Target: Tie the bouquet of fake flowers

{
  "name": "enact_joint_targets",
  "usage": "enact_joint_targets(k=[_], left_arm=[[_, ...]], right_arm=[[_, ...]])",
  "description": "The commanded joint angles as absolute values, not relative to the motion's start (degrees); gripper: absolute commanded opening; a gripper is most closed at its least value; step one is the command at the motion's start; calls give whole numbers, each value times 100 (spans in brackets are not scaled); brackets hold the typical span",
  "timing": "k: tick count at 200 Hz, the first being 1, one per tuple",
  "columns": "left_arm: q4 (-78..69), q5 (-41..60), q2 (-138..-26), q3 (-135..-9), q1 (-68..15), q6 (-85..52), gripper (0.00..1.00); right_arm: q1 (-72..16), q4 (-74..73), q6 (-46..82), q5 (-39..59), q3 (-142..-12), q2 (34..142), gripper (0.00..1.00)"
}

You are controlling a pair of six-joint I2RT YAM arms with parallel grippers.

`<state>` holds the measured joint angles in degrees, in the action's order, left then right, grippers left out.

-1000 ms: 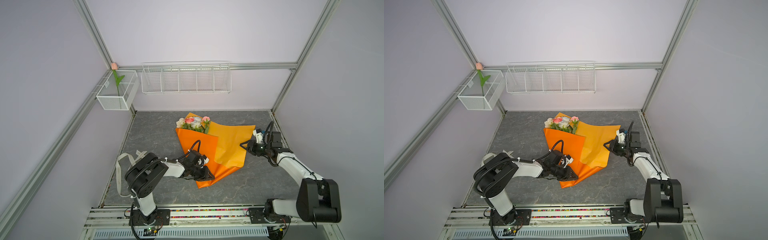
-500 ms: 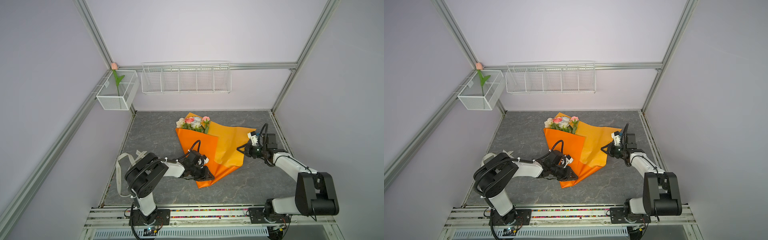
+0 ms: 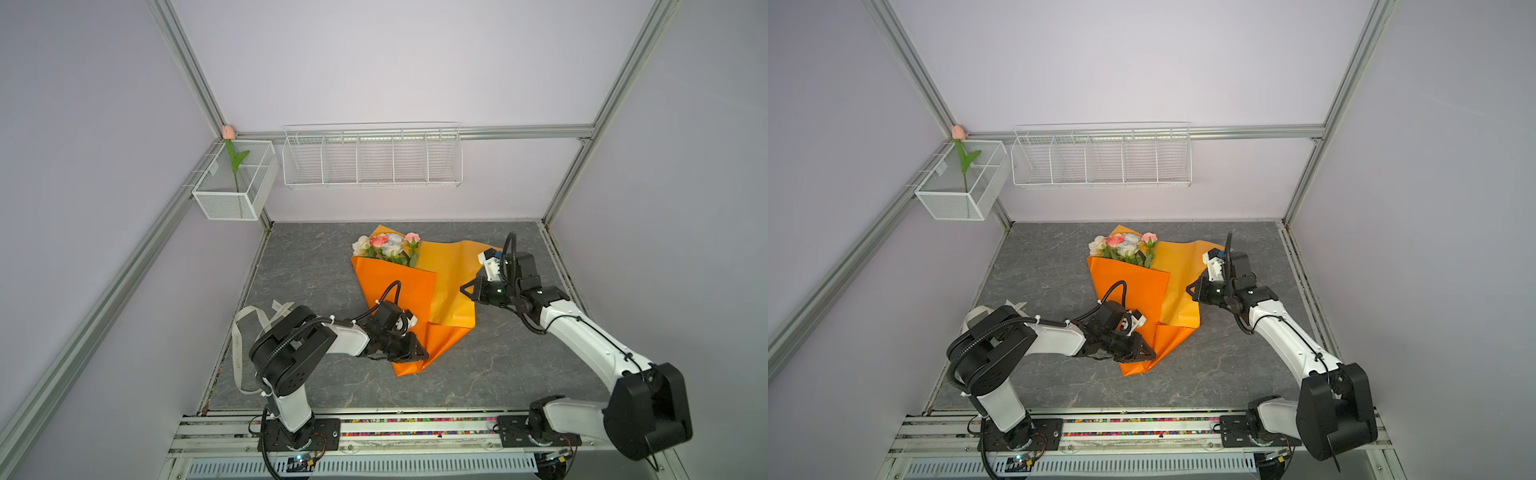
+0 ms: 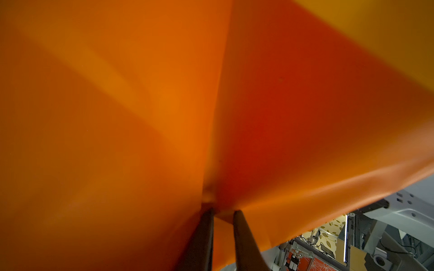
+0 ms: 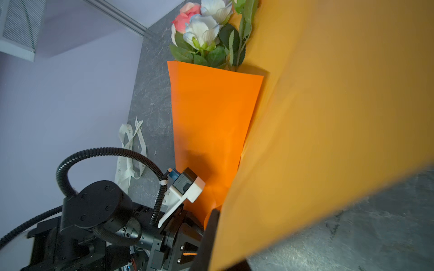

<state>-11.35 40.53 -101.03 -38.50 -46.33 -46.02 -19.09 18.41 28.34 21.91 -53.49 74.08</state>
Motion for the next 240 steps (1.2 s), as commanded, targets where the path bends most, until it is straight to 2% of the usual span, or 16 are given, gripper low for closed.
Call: enact_joint_targets(k=[1,55,82,127,145,164,180,198,221,240], left_arm=[[-738,3359,-10312,-3604,-4623,-4596,18],[-951,3136,-10187,-3419,-4555,-4819,18],[-1142,3134,-10140,-3379,-4535,-4941,18],[-1629,3192,-10024,-3175,-4509,-5188,19],[-1779,3369,-10010,-3200,-4509,-5214,20],[-1671,3410,-9998,-3300,-4509,-5129,20],[-1669,3432,-10053,-3355,-4509,-5113,20],[-1710,3489,-10155,-3392,-4509,-5116,20],[-1828,3541,-10196,-3353,-4509,-5155,20],[-1819,3539,-10164,-3323,-4507,-5161,20]], right_arm=[[-2304,2602,2873,741,-5813,7491,7],[-3370,3115,2758,299,-6928,8290,6],[-4012,3571,2708,-333,-7472,8959,7],[-4281,4196,2757,-1091,-7865,9578,7],[-3856,3790,2912,-492,-7504,9296,8],[-3287,3328,2989,257,-6948,8903,18],[-2888,2729,2964,1081,-6316,8561,36],[-2508,2264,2918,1815,-5847,8370,46],[-2252,2355,2579,1822,-5494,8254,47],[-1999,2127,2450,2513,-5001,7996,50]])
